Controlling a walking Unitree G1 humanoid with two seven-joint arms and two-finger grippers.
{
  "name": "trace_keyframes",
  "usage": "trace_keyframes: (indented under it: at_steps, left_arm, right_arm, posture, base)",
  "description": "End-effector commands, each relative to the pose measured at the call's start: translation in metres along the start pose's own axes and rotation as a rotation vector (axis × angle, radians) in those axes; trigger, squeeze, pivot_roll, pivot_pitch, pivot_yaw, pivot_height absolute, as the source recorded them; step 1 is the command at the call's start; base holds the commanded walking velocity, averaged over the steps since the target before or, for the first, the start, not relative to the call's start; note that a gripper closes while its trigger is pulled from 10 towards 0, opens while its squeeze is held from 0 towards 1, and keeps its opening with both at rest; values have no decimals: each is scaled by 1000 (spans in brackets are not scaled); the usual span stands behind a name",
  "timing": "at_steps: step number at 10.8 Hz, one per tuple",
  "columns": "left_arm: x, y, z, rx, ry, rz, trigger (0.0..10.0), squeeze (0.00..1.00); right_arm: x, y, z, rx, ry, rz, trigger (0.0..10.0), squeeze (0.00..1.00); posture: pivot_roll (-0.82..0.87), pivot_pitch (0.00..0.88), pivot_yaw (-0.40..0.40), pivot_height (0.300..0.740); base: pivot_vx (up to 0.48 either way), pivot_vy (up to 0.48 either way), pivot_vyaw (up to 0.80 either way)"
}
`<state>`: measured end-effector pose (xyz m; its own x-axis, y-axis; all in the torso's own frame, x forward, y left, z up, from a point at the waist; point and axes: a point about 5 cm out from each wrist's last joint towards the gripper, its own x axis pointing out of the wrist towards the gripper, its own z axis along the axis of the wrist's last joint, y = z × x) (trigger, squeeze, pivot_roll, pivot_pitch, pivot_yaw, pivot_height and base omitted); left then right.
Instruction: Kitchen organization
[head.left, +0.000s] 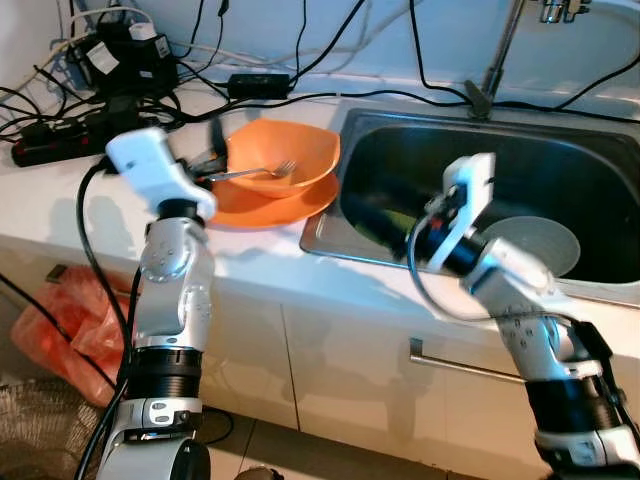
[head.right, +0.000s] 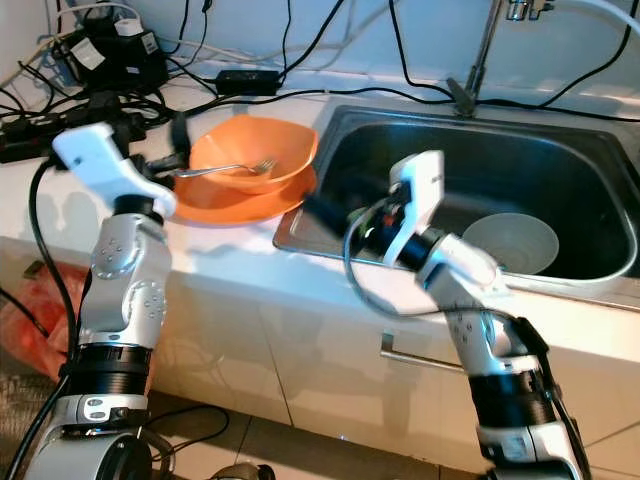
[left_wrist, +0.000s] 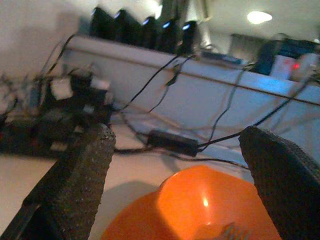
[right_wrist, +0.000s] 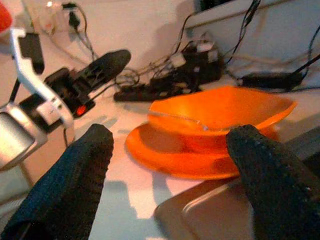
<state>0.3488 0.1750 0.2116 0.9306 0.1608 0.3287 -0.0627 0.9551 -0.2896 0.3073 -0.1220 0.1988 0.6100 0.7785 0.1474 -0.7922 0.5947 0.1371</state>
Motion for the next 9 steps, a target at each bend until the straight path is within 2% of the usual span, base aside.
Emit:
trace_keyframes:
  at_steps: [1, 4, 6, 8, 9]
  left_arm:
    - [2, 4, -10, -94, 80, 51, 10000, 0]
    - [4, -3, -31, -348, 231, 20, 10000, 0]
    - [6, -11, -34, -369, 263, -39, 10000, 0]
    - [8, -19, -33, -460, 259, -47, 10000, 0]
    - [8, -20, -33, -496, 262, -52, 118, 0]
  right_arm:
    - [-2, 7, 2, -6, 20, 37, 10000, 0]
    - [-4, 12, 4, -9, 43, 51, 10000, 0]
    - [-4, 14, 5, -12, 48, 58, 10000, 0]
    - [-4, 15, 6, -13, 49, 52, 10000, 0]
    - [-4, 15, 6, -14, 49, 50, 10000, 0]
  posture:
    - [12, 30, 58, 740]
    - [5, 29, 63, 740]
    - [2, 28, 65, 740]
    - [1, 29, 65, 740]
    - [1, 29, 65, 740]
  base:
    - [0, 0, 0]
    - [0, 0, 0]
    - [0, 0, 0]
    - [0, 0, 0]
    - [0, 0, 0]
